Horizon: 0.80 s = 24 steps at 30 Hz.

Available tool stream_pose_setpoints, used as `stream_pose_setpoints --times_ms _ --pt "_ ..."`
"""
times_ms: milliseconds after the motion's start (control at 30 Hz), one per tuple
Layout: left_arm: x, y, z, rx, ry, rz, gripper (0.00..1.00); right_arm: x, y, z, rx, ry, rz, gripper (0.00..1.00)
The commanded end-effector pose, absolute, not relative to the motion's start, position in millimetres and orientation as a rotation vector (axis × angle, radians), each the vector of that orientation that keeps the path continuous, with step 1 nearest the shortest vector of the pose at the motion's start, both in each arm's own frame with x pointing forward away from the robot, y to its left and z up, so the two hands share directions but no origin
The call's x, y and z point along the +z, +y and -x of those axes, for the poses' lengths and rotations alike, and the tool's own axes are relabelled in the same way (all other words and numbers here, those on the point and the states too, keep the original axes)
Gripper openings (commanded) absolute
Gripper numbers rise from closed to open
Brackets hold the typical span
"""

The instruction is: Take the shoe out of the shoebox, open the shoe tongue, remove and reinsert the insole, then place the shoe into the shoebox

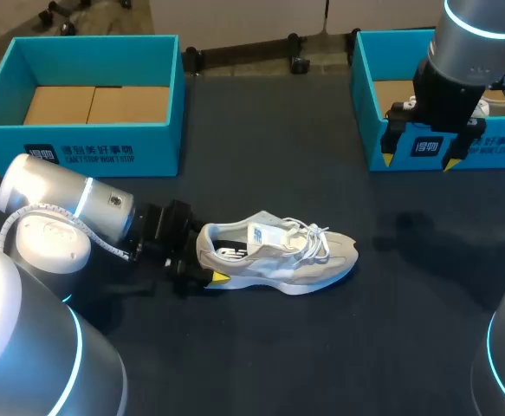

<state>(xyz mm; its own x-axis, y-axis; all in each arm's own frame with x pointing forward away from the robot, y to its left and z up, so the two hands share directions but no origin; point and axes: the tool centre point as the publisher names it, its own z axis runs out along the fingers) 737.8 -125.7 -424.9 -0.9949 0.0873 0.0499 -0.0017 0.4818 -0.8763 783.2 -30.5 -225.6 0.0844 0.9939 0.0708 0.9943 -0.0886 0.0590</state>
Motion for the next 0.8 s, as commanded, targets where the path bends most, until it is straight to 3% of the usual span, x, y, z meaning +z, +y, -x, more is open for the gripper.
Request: stream_pose_setpoints --times_ms 33,300,800 --pt "-426 -126 -735 1.549 -2.632 0.076 0.0 -227 -25 -784 -0.196 -2.119 2.321 1.0" --pt "-426 -126 -735 1.549 -2.632 0.076 0.0 -225 13 -762 -0.174 -2.075 2.583 1.0" --pt "-426 -126 -735 1.549 -2.632 0.076 0.0 -234 100 -740 -0.117 -2.106 2.64 1.0"
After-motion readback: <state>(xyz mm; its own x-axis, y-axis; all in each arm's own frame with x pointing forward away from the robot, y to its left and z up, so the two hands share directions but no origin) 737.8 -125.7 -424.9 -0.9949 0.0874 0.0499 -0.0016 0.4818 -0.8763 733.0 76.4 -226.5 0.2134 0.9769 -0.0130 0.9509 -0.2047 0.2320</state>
